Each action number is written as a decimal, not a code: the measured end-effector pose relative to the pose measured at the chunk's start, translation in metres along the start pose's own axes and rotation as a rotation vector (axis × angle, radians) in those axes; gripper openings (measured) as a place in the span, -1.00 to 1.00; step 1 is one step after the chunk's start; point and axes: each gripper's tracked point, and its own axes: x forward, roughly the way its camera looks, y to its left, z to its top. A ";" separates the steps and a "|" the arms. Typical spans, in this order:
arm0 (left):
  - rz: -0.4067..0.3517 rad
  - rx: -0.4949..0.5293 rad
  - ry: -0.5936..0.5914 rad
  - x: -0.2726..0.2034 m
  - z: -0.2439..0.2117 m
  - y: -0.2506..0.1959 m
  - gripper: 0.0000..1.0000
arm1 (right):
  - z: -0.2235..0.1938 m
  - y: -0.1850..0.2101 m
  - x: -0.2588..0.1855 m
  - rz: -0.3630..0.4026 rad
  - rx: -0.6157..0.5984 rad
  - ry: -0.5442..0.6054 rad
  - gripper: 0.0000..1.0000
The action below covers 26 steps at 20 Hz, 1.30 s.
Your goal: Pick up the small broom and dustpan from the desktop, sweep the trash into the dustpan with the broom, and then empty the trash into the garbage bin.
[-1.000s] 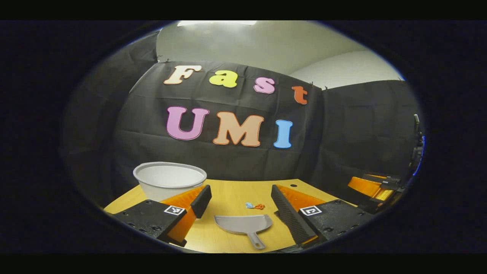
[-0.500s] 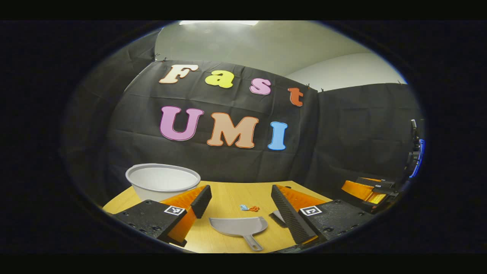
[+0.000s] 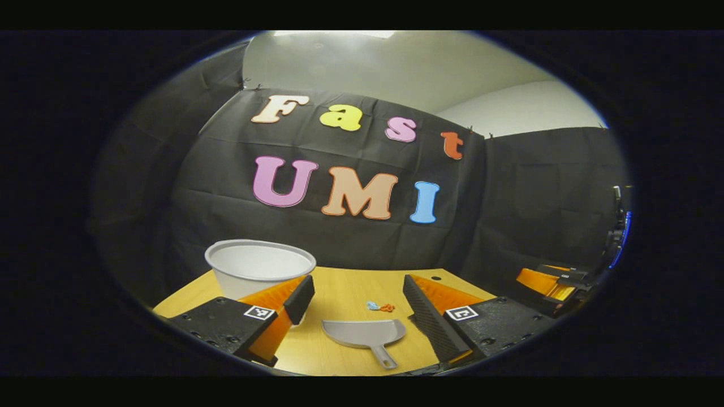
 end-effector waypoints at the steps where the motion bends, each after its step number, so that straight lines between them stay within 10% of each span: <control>1: 0.006 -0.013 0.001 0.001 0.000 -0.003 0.87 | 0.002 -0.004 0.001 0.004 0.001 -0.004 0.98; 8: -0.042 -0.168 0.005 0.012 0.011 -0.050 0.87 | 0.024 -0.044 0.014 0.022 0.085 0.010 0.98; 18: 0.051 -0.119 0.206 0.031 -0.068 -0.039 0.87 | -0.018 -0.073 0.028 0.028 0.096 0.173 0.99; 26: 0.076 -0.045 0.564 0.021 -0.174 -0.037 0.89 | -0.125 -0.038 0.054 0.146 0.070 0.535 0.99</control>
